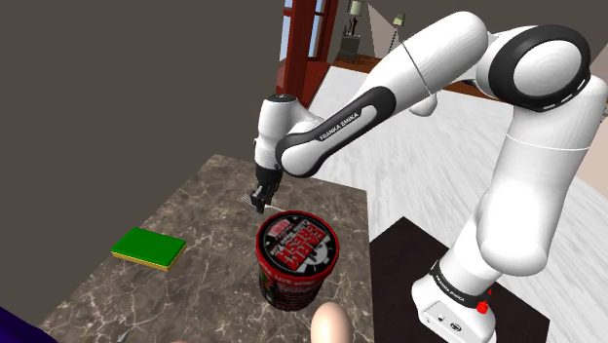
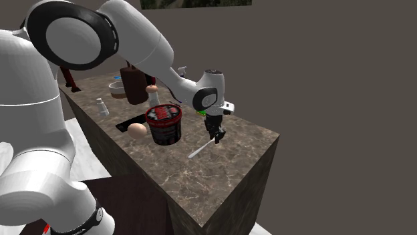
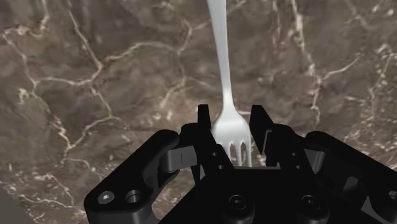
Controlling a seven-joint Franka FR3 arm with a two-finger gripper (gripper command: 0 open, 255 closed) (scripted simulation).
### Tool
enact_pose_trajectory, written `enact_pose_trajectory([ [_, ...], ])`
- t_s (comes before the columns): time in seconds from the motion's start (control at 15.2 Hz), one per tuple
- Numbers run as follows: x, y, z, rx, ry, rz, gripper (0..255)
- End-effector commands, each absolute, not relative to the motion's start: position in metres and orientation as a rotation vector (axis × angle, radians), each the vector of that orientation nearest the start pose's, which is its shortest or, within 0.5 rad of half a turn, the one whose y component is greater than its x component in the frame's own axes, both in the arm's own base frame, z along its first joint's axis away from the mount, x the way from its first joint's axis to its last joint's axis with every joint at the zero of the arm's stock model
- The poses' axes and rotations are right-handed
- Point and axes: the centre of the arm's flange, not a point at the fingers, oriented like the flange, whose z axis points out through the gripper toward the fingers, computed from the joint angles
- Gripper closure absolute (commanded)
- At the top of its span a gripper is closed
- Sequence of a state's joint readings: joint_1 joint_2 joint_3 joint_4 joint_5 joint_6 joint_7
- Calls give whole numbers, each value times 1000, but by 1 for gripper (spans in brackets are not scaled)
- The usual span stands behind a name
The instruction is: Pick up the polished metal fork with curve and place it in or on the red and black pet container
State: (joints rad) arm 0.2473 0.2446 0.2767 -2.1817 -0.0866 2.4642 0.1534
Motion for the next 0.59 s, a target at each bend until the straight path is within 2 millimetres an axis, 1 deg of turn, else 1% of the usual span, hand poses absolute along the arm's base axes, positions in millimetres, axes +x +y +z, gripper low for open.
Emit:
enact_pose_trajectory([
  [0.0,486,283,283,-3042,-667,-59,255],
  [0.2,487,282,283,-3042,-667,-59,255],
  [0.53,487,282,309,-3042,-667,-59,255],
])
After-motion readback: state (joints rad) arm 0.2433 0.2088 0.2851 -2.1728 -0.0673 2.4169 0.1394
